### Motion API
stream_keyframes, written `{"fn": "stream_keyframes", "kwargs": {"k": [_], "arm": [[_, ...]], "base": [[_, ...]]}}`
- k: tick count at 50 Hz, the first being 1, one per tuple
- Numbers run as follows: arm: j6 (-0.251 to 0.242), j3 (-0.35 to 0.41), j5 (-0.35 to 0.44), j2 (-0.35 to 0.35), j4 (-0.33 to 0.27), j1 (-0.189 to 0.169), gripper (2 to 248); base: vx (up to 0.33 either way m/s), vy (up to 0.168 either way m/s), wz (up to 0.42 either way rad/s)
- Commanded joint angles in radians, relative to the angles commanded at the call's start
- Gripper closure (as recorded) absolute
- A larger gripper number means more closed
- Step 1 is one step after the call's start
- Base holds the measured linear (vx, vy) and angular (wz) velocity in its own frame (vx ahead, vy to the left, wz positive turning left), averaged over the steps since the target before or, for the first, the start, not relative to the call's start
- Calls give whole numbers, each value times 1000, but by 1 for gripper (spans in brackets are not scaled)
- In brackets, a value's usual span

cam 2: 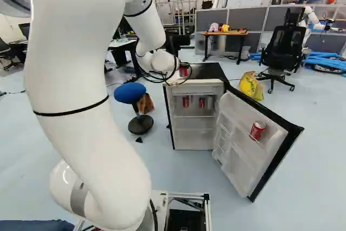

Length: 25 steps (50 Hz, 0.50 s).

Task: Grab a drink from the fridge

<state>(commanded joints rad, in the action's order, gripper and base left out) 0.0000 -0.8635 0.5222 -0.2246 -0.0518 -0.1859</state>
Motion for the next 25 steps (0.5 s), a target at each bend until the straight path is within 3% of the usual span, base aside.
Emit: {"fn": "stream_keyframes", "kwargs": {"k": [25], "arm": [[0, -92, 28, -79, 0, 8, 158]], "base": [[0, 0, 0]]}}
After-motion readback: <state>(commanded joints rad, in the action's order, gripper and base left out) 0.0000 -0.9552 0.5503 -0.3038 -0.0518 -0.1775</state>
